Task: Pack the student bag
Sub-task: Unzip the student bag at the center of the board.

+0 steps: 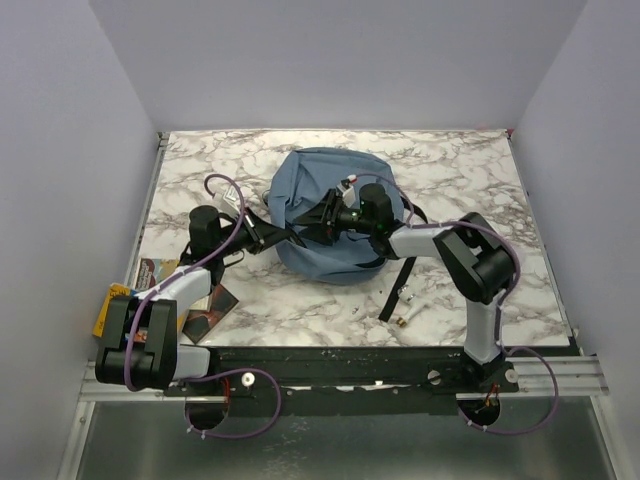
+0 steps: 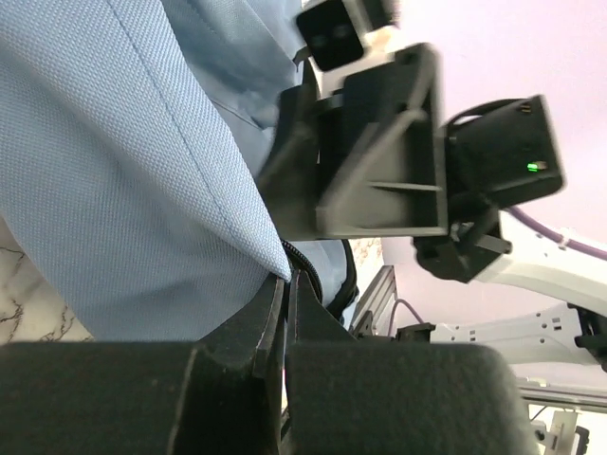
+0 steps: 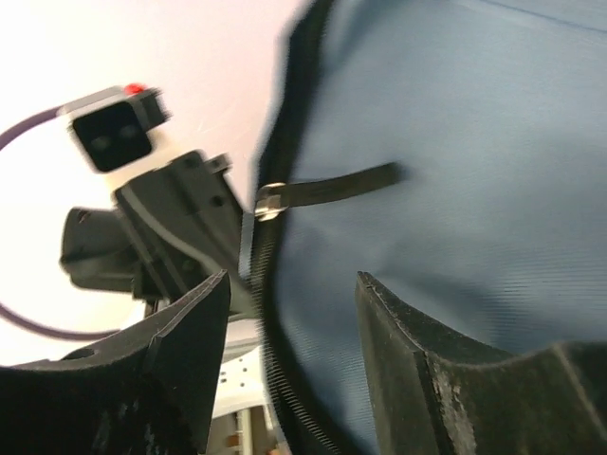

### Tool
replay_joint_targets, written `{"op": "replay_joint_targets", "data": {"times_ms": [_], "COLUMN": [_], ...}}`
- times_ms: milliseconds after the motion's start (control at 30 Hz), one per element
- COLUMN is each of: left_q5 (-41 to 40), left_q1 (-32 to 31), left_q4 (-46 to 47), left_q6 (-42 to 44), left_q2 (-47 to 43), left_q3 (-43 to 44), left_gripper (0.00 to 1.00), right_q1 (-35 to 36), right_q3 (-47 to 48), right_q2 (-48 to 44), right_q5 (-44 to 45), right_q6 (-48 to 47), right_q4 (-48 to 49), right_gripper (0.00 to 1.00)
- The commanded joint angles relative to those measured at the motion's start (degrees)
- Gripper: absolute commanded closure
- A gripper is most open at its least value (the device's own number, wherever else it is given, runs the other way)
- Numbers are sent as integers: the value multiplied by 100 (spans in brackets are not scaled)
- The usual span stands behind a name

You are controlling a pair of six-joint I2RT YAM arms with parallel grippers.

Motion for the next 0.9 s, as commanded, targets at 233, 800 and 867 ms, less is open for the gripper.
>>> {"op": "replay_joint_targets", "data": {"times_ms": [233,800,867], "left_q5": [-294,-1011,-1007], "left_q1": [-114,-89,-84], "left_q4": [441,-263,-326], "left_q6": [-259,-595,-532], "left_q2": [386,1567,1599], "left_q3": [-299,-743,-712], "left_gripper": [100,100,100], "right_q1": [178,199,198], "right_q3": [228,288,292], "right_q2": [1201,1384,1370], "right_q5": [220,814,891], "right_q6": [1846,728,453], "right_q4": [1034,-130,-365], "right_gripper": [47,54,53]}}
